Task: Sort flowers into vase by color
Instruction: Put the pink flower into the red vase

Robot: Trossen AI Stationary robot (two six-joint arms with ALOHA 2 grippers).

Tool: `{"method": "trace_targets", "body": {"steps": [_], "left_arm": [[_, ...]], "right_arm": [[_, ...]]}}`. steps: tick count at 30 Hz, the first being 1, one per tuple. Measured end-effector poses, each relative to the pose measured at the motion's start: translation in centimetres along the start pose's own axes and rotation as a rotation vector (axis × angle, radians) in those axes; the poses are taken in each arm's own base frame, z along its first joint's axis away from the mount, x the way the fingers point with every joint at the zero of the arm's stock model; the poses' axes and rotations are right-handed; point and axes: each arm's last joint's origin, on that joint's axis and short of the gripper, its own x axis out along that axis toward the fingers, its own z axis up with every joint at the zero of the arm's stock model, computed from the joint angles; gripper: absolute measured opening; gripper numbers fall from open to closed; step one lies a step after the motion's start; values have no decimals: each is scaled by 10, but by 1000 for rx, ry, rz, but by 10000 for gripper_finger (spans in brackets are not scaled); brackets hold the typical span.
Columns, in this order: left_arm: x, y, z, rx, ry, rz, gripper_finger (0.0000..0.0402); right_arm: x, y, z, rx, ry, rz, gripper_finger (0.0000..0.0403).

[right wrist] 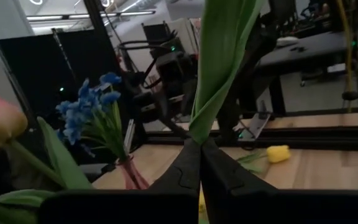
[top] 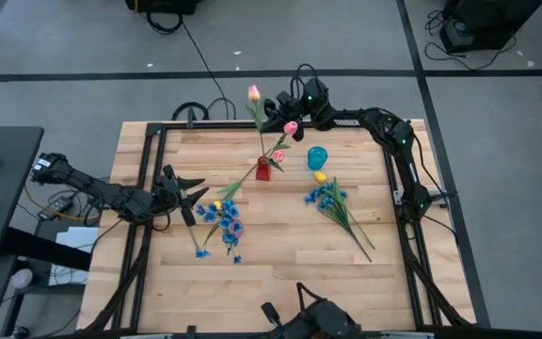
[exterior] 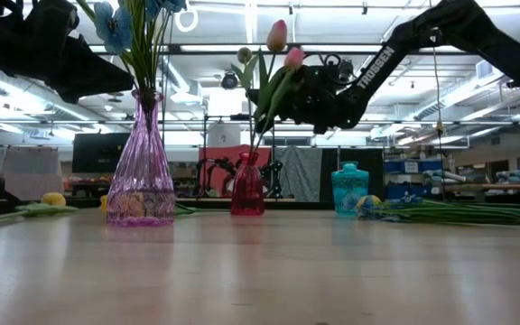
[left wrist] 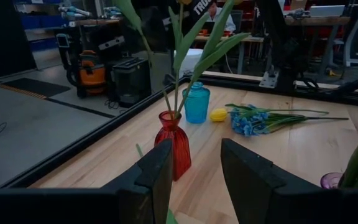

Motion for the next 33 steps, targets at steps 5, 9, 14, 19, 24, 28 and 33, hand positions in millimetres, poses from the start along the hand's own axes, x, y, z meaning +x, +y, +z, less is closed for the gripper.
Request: {"method": "trace_targets", "body": {"steps": [5, 9, 14, 19, 24, 28, 33], "left_arm": [[0, 0, 0, 0, 0, 0, 142], [0, 0, 0, -1, 0, 0, 142], [0, 0, 0, -18, 1, -6, 142], [0, 0, 0, -17, 1, -6, 142], [0, 0, 0, -18, 2, -13, 142], [0, -1, 0, -18, 5, -30, 142], [0, -1, 0, -19, 5, -31, 142]], "right_arm": [[5, 3, -8, -50, 28, 47, 37], [6, 4, -12, -78, 35, 59, 52], [6, 5, -12, -49, 49, 83, 73], [11, 6, -17, -8, 73, 114, 99], [10, 4, -20, 23, 85, 116, 117], [-1, 2, -18, 22, 89, 119, 119], [-25, -4, -14, 30, 77, 71, 119]]}}
